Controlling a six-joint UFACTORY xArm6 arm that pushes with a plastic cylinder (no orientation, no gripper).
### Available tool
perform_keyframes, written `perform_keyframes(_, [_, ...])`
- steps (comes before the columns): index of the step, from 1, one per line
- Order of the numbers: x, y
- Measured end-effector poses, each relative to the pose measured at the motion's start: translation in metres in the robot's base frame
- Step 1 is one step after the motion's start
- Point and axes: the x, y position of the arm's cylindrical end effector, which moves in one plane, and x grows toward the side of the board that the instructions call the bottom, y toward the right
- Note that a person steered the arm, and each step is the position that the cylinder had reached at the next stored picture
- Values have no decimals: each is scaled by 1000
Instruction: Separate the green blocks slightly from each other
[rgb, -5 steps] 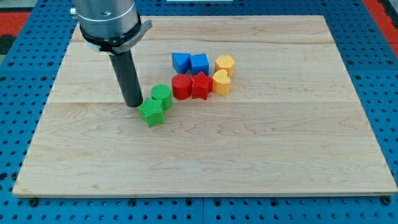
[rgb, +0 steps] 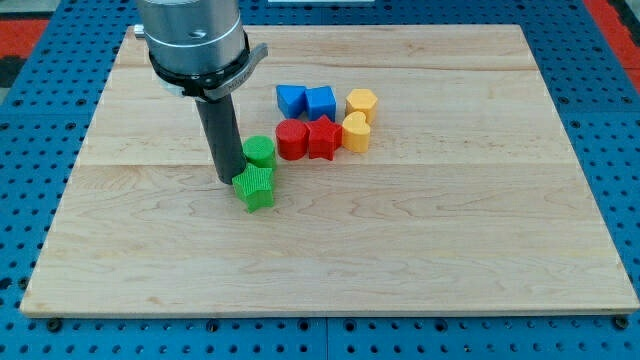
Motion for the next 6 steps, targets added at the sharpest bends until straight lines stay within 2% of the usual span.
perform_keyframes(4, [-11,16])
perform_keyframes(5, [-9,49])
perform_keyframes(6, [-9,134])
